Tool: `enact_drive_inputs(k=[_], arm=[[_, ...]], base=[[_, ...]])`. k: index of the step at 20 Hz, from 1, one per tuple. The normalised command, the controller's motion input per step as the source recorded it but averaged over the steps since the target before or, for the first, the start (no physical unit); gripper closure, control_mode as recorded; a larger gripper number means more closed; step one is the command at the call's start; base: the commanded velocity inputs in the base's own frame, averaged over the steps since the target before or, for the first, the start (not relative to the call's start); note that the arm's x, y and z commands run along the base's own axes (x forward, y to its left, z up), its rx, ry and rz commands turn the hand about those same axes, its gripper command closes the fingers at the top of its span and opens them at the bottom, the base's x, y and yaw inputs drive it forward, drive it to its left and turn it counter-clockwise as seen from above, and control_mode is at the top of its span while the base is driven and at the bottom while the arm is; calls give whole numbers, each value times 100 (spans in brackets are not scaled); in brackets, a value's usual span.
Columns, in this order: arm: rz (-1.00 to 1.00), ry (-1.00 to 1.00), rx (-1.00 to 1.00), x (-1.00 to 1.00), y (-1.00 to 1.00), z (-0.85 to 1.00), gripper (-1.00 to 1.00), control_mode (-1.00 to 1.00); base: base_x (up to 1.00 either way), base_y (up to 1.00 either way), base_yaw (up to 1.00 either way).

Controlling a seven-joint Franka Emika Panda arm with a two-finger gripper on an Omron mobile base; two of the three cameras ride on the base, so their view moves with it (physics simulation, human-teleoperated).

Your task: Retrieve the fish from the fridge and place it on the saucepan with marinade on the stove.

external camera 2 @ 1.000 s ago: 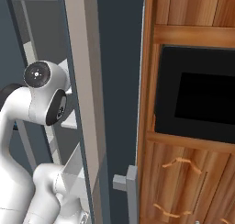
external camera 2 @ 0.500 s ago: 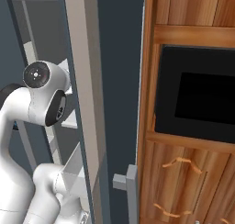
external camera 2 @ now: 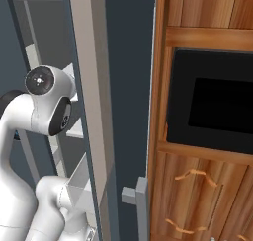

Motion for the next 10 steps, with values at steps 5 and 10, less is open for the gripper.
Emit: enact_drive_inputs(k=[5, 10], arm=[[10, -6, 0, 0, 2, 44, -100, -100], [12, -8, -7, 0, 0, 55, -100, -100]], base=[[0, 0, 0], [0, 0, 0]])
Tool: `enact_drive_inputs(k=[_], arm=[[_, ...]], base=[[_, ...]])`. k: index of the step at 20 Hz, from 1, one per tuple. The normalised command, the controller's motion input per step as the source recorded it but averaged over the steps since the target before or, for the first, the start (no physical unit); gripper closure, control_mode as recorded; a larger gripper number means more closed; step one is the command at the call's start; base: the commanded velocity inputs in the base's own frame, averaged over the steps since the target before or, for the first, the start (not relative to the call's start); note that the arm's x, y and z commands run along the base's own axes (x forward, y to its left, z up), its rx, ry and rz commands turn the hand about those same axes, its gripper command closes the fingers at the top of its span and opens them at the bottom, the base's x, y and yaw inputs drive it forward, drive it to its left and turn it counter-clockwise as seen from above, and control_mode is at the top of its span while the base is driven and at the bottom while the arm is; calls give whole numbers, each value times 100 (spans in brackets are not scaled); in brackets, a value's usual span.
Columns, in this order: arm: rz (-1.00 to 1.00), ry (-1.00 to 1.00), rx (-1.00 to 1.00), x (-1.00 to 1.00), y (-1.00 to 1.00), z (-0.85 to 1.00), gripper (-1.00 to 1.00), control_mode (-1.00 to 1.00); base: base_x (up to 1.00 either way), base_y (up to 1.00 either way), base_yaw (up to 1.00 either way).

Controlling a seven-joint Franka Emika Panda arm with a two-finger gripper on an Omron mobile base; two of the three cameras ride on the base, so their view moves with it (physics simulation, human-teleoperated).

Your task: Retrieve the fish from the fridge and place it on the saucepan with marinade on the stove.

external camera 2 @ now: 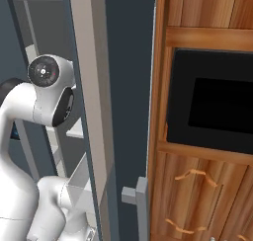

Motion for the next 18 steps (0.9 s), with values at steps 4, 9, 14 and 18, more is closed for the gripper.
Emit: enact_drive_inputs(k=[4, 9, 14, 18], arm=[[11, 0, -14, 0, 0, 47, -100, -100], [3, 0, -16, -1, 0, 42, -100, -100], [7, 1, -12, -1, 0, 11, -100, -100], [13, 1, -12, -7, 0, 0, -100, -100]], base=[[0, 0, 0], [0, 0, 0], [0, 0, 0], [0, 0, 0]])
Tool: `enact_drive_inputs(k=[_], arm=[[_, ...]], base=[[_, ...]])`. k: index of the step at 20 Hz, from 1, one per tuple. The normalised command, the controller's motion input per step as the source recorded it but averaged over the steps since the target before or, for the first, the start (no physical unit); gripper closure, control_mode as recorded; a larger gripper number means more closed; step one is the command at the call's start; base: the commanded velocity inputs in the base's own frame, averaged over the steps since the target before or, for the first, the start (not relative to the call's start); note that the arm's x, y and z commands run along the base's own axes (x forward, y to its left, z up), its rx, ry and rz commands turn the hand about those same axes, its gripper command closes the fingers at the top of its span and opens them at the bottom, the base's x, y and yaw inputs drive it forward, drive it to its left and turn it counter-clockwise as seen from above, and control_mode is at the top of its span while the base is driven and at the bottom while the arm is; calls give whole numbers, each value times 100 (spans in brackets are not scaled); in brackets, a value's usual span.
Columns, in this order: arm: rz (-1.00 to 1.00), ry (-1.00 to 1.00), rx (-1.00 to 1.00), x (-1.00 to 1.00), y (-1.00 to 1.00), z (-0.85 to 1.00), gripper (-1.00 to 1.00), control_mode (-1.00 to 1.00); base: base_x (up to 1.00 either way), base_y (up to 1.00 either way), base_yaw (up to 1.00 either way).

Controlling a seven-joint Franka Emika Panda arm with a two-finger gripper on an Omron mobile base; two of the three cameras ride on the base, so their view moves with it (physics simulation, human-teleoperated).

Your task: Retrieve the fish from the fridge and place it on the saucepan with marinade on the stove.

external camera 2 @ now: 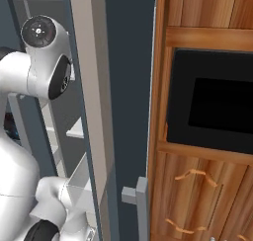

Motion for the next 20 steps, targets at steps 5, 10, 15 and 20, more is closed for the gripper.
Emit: enact_drive_inputs(k=[5, 10, 15, 20], arm=[[19, 6, -5, 0, -2, -12, -100, -100], [10, 17, -1, 0, 0, -6, -100, -100], [9, 13, -3, 0, 0, -9, -100, -100], [6, 3, -5, 2, 0, -14, -100, -100]], base=[[0, 0, 0], [0, 0, 0], [0, 0, 0], [0, 0, 0]])
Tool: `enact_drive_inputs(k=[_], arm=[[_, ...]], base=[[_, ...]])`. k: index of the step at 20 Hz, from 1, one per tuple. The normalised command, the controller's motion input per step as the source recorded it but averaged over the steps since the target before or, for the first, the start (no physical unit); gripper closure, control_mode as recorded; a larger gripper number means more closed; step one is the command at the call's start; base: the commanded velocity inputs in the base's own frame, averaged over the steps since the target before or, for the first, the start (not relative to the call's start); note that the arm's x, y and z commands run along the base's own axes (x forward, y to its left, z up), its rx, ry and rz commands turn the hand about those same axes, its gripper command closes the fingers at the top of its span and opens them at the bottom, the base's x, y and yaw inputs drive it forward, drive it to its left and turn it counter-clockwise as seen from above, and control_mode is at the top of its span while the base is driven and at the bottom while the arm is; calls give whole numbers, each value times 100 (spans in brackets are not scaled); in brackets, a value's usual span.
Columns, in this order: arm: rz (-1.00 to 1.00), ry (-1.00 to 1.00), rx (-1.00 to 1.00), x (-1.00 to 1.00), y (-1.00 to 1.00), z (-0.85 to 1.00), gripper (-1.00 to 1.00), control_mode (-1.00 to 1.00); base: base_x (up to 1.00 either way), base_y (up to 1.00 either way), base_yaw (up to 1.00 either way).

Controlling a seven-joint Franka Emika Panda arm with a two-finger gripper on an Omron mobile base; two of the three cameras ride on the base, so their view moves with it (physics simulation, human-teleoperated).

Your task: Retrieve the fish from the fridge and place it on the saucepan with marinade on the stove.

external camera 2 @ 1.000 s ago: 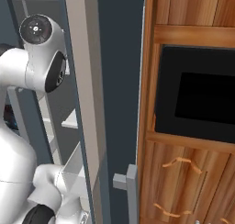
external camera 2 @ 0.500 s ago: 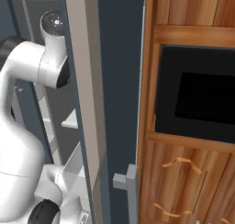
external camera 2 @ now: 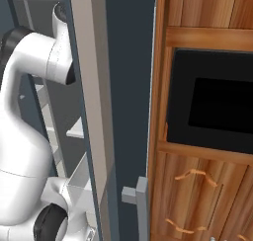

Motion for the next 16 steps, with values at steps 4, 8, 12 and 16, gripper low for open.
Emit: enact_drive_inputs(k=[4, 8, 12, 16], arm=[[4, -6, -10, 7, 0, -23, -100, -100], [0, -10, -11, 26, 0, -24, -100, -100], [0, 0, -1, 40, 0, 0, -100, -100], [0, 1, 0, 49, 0, 20, -100, -100]], base=[[0, 0, 0], [0, 0, 0], [0, 0, 0], [0, 0, 0]])
